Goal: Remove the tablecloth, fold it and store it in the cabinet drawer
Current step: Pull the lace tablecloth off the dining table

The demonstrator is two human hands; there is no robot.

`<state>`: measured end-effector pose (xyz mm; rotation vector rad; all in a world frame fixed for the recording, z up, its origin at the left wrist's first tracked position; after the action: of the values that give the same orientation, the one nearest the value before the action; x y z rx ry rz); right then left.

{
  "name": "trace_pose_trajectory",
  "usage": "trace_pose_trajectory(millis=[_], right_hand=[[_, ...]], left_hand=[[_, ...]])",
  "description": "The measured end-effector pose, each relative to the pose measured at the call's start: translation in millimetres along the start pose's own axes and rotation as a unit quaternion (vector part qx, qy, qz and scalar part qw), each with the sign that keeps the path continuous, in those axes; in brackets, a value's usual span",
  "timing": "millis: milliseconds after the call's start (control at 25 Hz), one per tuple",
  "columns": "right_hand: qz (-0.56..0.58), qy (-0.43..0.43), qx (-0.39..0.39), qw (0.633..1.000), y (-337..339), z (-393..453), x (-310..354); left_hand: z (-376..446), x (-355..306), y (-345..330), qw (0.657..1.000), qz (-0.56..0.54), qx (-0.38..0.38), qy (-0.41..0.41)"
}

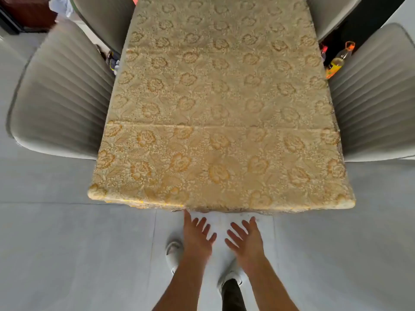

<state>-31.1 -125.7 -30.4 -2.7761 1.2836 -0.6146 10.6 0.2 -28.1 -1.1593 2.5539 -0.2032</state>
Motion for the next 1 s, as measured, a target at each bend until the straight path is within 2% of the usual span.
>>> trace_pose_trajectory(millis=[80, 160, 320, 400, 480, 560, 600, 760, 800, 880, 920, 960, 1000], right_hand=[[0.055, -0.03, 0.007, 0.998, -5.8, 26.2, -0.3], [0.136, -0.045, 0.03, 0.989, -9.8, 44.8, 12.8], [0.236, 0.004, 0.038, 0.971, -0.2, 40.2, 48.6], [0.228, 0.03, -0.004, 0.973, 9.1, 13.0, 49.7], [0.188, 0.074, -0.082, 0.976, 23.9, -24.4, 50.1], [0.077, 0.19, -0.18, 0.962, 32.7, -58.1, 70.2], [0.011, 0.265, -0.214, 0.94, 27.2, -74.0, 91.8], [-0.139, 0.509, -0.233, 0.817, -43.9, -102.8, 204.9], [-0.166, 0.54, -0.209, 0.798, -64.2, -98.8, 232.4], [-0.293, 0.549, -0.145, 0.769, -99.1, -79.2, 269.1], [-0.379, 0.54, -0.122, 0.742, -108.2, -62.8, 275.1], [-0.472, 0.526, -0.118, 0.697, -110.7, -46.4, 272.5], [-0.565, 0.511, -0.118, 0.637, -108.2, -30.8, 263.9]], left_hand=[[26.0, 3.1, -4.4, 0.994, -0.108, 0.028, -0.009], [36.0, -8.0, -9.9, 0.985, -0.156, 0.056, -0.038], [21.1, -22.5, 1.4, 0.988, -0.129, -0.007, -0.084], [-4.7, -26.8, 12.1, 0.987, -0.126, -0.031, -0.094], [-36.8, -37.8, 25.4, 0.982, -0.069, -0.082, -0.156], [-65.7, -61.4, 22.1, 0.958, 0.007, -0.124, -0.258], [-81.0, -79.1, 7.5, 0.94, 0.046, -0.117, -0.316], [-117.5, -162.3, -98.6, 0.828, 0.149, -0.045, -0.539], [-117.6, -180.0, -129.0, 0.809, 0.169, -0.008, -0.562], [-105.4, -198.0, -175.8, 0.774, 0.295, 0.056, -0.558], [-89.3, -198.5, -187.6, 0.722, 0.413, 0.055, -0.552], [-71.8, -193.3, -190.7, 0.629, 0.549, 0.027, -0.55], [-53.3, -183.4, -188.8, 0.513, 0.662, 0.009, -0.547]])
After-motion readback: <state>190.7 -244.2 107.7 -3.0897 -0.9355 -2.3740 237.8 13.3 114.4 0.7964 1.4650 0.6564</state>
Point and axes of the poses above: each hand's wrist, its own z-axis towards the middle knuckle, its own y-axis out of the back of the hand, x = y × z, the point moved 3 cm from there along z, towards the middle knuckle, and after that the axes turned 5 degrees about -z, right-handed, at the moved point
